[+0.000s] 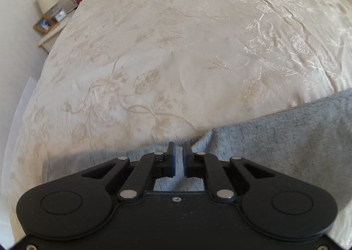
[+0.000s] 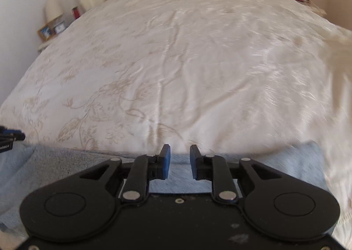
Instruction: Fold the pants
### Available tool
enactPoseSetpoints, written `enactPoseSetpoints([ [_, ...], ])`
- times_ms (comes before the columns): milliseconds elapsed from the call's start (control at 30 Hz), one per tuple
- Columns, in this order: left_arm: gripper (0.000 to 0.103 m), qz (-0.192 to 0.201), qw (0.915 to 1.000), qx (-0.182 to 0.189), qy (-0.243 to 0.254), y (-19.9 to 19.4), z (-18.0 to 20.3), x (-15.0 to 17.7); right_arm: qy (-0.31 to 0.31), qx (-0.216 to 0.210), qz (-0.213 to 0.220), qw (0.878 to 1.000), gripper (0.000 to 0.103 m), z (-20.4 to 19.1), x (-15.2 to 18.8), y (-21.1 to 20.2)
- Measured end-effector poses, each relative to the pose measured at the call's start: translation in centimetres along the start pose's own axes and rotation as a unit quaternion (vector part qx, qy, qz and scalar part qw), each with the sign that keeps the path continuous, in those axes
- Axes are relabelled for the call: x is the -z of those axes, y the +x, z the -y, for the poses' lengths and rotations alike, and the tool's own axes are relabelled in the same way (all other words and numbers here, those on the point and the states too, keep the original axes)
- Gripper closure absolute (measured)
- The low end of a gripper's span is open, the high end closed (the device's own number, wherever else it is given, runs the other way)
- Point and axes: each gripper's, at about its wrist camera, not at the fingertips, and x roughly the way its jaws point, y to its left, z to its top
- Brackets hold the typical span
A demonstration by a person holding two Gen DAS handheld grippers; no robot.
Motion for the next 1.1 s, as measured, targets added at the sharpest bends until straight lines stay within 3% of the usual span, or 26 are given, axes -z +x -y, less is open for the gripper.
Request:
enactPoseSetpoints([
  [100, 0.087, -0.013, 0.9993, 0.018, -0.03, -1.8, 0.7, 2.6, 0.096, 0.037, -0.005, 0.995, 0.08, 5.8, 2.1, -3.3],
  [267, 0.086, -0.051, 0.9971, 0.042, -0.037, -1.7, 3.3, 6.4, 0.205, 0.107, -0.028, 0.973, 0.077, 13.5, 6.6, -6.3],
  [333, 0.086, -0.063, 0.9977, 0.02, -0.017, -0.2, 4.6, 7.3, 0.226, 0.11, -0.032, 0.967, 0.077, 15.3, 7.5, -6.6],
  [400, 0.086, -0.096, 0.9949, -0.029, -0.012, 2.4, 5.3, 7.6, 0.239, 0.108, -0.036, 0.964, 0.077, 16.6, 8.1, -6.5],
  [500, 0.091, -0.128, 0.9884, -0.035, -0.074, 4.7, 4.5, 6.9, 0.25, 0.09, -0.047, 0.963, 0.077, 17.7, 8.1, -5.4],
  [667, 0.091, -0.156, 0.9739, -0.037, -0.161, 5.1, 3.0, 5.6, 0.293, 0.048, -0.056, 0.953, 0.075, 18.7, 6.9, -2.6],
  [900, 0.091, -0.161, 0.9758, -0.051, -0.138, 5.2, 3.8, 5.1, 0.356, 0.033, -0.063, 0.932, 0.072, 19.6, 6.9, -0.8],
  [933, 0.091, -0.161, 0.9764, -0.053, -0.133, 5.1, 4.0, 5.0, 0.364, 0.023, -0.059, 0.929, 0.077, 19.7, 7.0, -0.8],
  [967, 0.091, -0.162, 0.977, -0.054, -0.128, 5.1, 4.1, 4.9, 0.369, 0.013, -0.062, 0.927, 0.098, 19.7, 7.1, -1.0],
  [1100, 0.091, -0.163, 0.9779, -0.054, -0.119, 5.1, 4.3, 4.7, 0.342, 0.024, -0.042, 0.938, 0.098, 18.8, 6.4, -4.5],
])
